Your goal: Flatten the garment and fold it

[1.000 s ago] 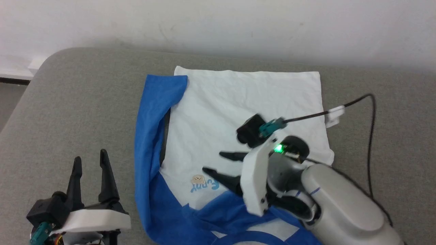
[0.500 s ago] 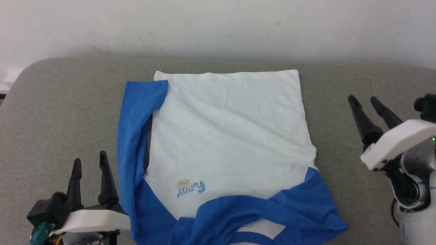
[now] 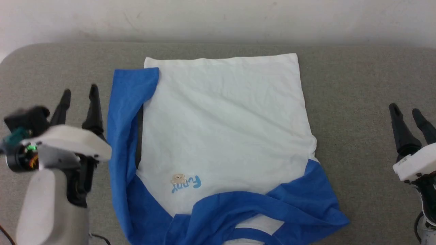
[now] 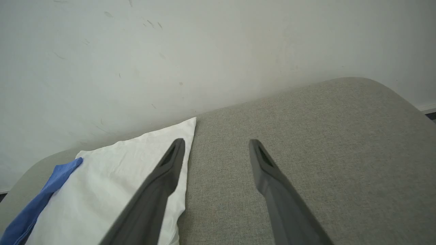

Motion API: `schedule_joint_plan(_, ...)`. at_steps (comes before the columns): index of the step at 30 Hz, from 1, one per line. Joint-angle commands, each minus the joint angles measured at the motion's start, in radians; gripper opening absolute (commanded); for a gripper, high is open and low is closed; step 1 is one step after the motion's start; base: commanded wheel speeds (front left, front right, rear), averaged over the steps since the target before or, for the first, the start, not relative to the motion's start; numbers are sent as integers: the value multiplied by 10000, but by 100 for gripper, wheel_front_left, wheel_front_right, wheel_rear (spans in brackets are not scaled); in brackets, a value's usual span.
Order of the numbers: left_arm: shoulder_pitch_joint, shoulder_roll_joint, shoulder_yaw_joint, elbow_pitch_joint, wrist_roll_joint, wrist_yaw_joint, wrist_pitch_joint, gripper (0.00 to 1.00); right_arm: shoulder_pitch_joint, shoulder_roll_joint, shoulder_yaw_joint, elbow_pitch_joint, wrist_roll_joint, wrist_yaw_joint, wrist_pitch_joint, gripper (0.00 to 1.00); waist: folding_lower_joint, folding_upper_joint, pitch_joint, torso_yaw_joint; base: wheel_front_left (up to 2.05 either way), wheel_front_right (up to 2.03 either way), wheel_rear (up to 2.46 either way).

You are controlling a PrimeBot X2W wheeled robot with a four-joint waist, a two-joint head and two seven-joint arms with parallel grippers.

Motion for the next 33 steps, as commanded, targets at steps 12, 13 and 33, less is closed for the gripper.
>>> schedule_joint_plan(12, -4973, 1960, -213, 2516, -662, -135, 5275, 100, -664, 62, -41, -578, 203, -7, 55, 100, -1, -1, 2584, -935, 0, 0, 0)
schedule_joint_plan(13, -5188, 2086, -246, 2645, -686, -120, 5678, 100, -704, 63, -30, -587, 226, -7, 33, 100, -1, -1, 2744, -1014, 0, 0, 0)
schedule_joint_plan(33, -6204, 3334, -574, 3272, -649, 893, 10131, 100, -948, 64, 99, -651, 524, -7, -332, 100, -1, -1, 4446, -1501, 0, 0, 0)
